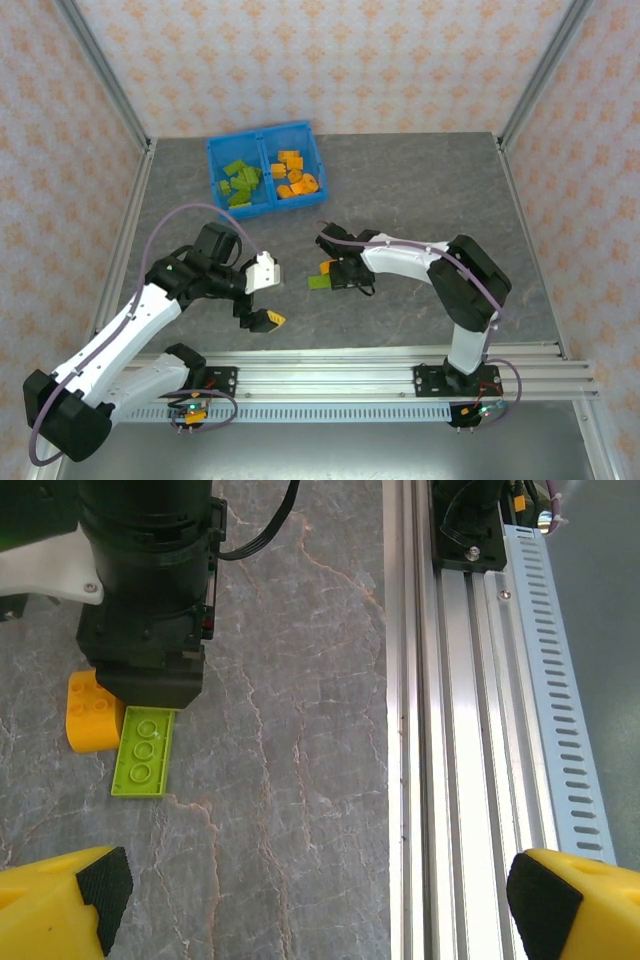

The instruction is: Sort the legos into containers by color

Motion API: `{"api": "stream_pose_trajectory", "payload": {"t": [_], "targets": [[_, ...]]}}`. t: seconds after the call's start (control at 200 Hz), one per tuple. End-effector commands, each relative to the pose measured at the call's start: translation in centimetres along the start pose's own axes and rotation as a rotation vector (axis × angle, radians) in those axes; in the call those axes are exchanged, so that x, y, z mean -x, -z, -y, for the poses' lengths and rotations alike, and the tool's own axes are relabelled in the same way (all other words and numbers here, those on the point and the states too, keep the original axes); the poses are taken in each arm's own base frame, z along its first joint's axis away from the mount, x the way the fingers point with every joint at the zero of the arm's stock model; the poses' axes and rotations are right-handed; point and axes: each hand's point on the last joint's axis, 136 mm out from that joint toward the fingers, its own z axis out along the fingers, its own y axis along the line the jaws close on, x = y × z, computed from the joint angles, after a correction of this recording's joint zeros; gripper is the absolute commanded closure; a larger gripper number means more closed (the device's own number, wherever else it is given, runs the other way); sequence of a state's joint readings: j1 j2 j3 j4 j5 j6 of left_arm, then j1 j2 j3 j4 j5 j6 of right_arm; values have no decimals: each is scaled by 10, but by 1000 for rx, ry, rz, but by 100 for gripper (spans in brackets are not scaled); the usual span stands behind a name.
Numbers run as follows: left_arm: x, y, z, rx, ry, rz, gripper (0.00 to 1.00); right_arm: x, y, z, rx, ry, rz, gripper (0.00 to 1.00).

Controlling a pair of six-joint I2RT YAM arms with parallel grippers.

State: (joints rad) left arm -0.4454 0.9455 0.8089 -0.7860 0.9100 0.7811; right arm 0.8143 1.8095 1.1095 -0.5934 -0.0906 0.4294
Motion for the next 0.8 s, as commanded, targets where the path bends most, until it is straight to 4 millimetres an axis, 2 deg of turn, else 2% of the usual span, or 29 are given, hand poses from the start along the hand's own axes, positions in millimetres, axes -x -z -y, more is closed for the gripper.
{"api": "stream_pose_trajectory", "payload": {"t": [0.0,0.17,0.315,0.47,0.611,0.796], "targets": [[2,-4,2,-22,-28,20,1,1,-13,-8,27,-15,-13,48],[4,-6,4,-41,-23,42,0,3,-16,-10,45,-28,-19,57],[7,-6,10,-77,-26,64,0,11,-2,-11,74,-50,30,61],[14,-6,13,-105,-26,88,1,27,44,-11,158,-94,180,62],[16,-5,7,-77,-38,81,1,34,92,-4,214,-119,293,63],[24,8,-21,134,-51,95,0,49,149,-11,314,-123,408,63]]}}
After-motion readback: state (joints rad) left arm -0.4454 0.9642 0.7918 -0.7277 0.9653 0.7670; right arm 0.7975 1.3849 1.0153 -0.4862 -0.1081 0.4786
